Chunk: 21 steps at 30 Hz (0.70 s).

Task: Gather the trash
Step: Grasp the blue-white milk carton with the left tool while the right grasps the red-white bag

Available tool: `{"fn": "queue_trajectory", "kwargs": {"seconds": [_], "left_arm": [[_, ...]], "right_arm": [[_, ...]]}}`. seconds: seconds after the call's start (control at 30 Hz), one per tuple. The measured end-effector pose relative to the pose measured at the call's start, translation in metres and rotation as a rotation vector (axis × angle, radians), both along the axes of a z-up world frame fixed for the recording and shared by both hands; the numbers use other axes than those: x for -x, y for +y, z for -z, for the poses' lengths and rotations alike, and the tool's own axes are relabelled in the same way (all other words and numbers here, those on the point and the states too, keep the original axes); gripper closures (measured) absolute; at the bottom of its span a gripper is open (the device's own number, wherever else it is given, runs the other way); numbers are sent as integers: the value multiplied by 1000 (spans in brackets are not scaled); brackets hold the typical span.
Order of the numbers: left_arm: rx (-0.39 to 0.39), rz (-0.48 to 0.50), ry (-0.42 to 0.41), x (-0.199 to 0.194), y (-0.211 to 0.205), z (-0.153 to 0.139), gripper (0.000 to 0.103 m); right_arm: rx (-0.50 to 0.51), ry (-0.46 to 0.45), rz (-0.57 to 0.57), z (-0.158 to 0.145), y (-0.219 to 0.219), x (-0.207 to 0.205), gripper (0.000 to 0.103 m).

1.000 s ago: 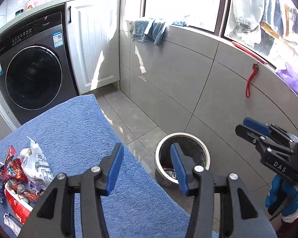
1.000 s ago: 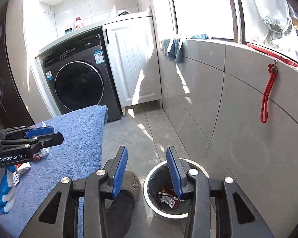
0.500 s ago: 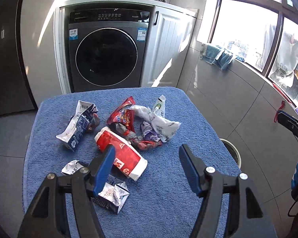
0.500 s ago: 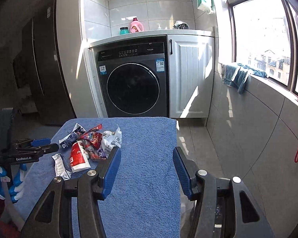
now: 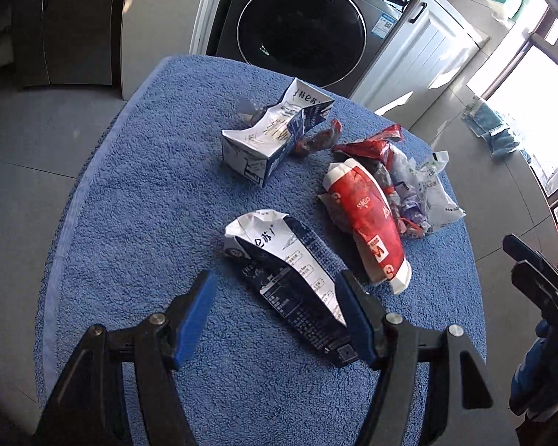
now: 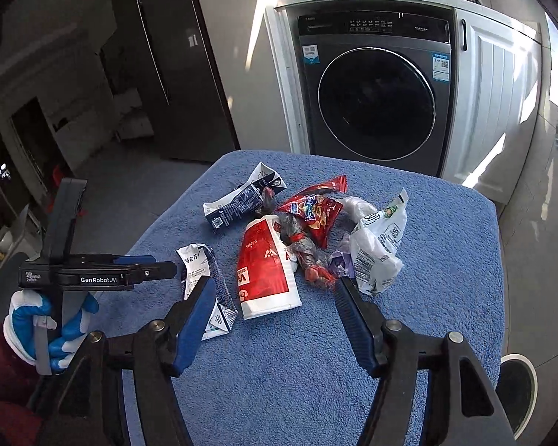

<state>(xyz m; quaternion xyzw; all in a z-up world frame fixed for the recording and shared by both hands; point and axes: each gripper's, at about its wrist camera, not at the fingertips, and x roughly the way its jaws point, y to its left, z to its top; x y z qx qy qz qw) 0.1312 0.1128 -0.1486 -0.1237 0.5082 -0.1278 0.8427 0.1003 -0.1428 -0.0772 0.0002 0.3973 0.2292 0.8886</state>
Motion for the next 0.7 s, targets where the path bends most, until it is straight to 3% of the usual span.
{"fn": "queue_trajectory", "kwargs": {"seconds": [0.23,0.3,0.53,0.7], "left_arm": [[-3,-27,121,-20,-10,25,40],[-11,-34,139,-21,-12,31,49],[-14,-51,118,-21,-10,31,61],[27,-67,104,-14,0,31,67]], "right_arm": [[24,85,-123,44,35,-37,31],[28,105,-139,55,40,-46,31],[13,160,-156,80,46,-71,30],[32,179,-174,92,55,-80,29]]}}
